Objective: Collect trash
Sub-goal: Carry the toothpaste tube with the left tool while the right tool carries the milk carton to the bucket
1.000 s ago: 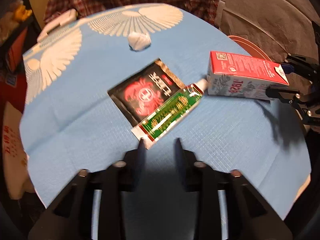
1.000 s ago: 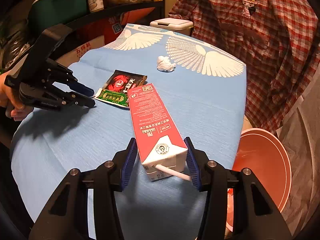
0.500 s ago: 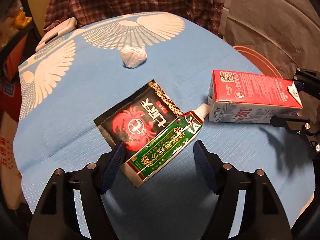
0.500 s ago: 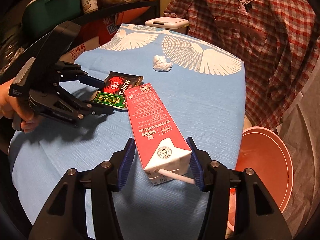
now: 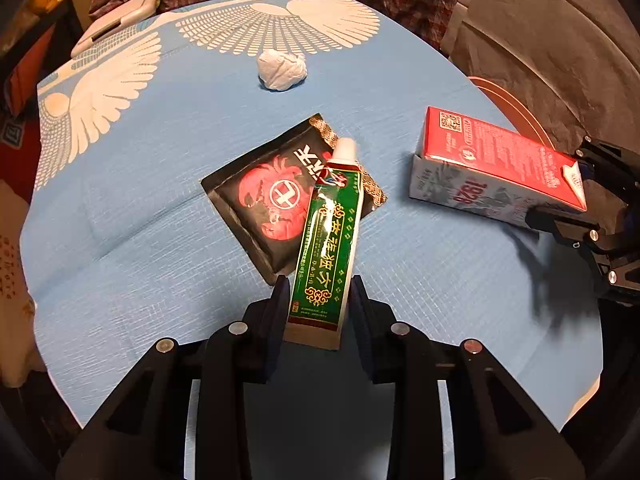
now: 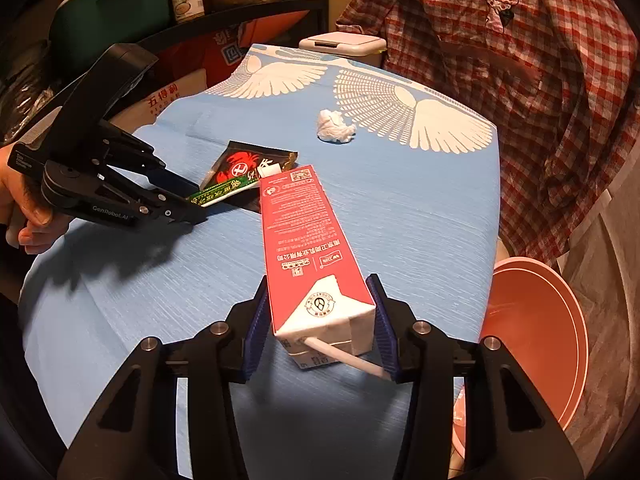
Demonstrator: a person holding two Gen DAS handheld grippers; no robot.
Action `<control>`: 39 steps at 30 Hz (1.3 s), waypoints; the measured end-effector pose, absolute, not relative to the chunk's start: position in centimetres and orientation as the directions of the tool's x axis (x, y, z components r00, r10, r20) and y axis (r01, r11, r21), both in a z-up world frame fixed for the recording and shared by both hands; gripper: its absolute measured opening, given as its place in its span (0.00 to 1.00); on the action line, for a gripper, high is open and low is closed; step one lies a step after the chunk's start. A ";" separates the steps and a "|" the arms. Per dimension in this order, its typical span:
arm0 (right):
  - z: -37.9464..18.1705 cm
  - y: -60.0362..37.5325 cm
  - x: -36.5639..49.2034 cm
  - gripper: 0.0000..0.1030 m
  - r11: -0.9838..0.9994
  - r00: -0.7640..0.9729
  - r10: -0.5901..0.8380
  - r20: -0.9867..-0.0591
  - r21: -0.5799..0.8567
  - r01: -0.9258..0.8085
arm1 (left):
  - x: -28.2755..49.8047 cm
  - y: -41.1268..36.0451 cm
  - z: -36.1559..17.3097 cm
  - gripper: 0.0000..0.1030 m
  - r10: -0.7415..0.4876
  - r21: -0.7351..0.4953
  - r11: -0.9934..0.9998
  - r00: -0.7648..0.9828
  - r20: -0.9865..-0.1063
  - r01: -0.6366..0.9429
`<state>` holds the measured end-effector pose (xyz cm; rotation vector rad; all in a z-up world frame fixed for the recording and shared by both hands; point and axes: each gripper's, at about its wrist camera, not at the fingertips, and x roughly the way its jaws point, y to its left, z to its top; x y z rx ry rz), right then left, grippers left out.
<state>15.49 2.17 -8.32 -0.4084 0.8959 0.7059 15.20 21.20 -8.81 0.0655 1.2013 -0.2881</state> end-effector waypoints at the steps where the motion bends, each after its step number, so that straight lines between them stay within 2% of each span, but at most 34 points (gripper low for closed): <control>1: -8.4 2.2 15.5 0.45 0.708 0.426 0.381 -0.821 -0.038 -0.705 | 15.2 21.0 -8.8 0.34 -0.175 -0.088 0.962 0.338 -0.925 0.257; 3: -8.4 2.3 15.4 0.45 0.712 0.428 0.375 -0.822 -0.040 -0.701 | 15.3 20.3 -9.1 0.45 -0.141 -0.046 0.963 0.355 -0.924 0.264; 6: -8.5 2.4 15.5 0.45 0.714 0.428 0.371 -0.824 -0.042 -0.699 | 15.7 19.9 -9.3 0.47 -0.136 -0.035 0.963 0.370 -0.919 0.267; 8: -8.5 2.4 15.5 0.45 0.712 0.426 0.372 -0.825 -0.040 -0.701 | 16.0 19.9 -9.4 0.42 -0.145 -0.050 0.965 0.368 -0.918 0.256; 9: -8.5 2.4 15.5 0.45 0.712 0.427 0.373 -0.824 -0.040 -0.701 | 16.1 19.9 -9.3 0.30 -0.156 -0.063 0.966 0.366 -0.917 0.252; 11: -8.5 2.4 15.5 0.44 0.713 0.433 0.376 -0.819 -0.043 -0.700 | 16.2 19.7 -9.1 0.27 -0.152 -0.060 0.967 0.370 -0.917 0.248; 16: -7.8 1.9 15.3 0.37 0.720 0.455 0.392 -0.800 -0.041 -0.692 | 15.2 19.7 -8.1 0.27 -0.147 -0.049 0.967 0.391 -0.909 0.250; 39: -3.5 -0.3 12.4 0.37 0.763 0.546 0.423 -0.723 -0.041 -0.645 | 11.6 19.6 -0.6 0.27 -0.132 -0.137 0.990 0.575 -0.807 0.036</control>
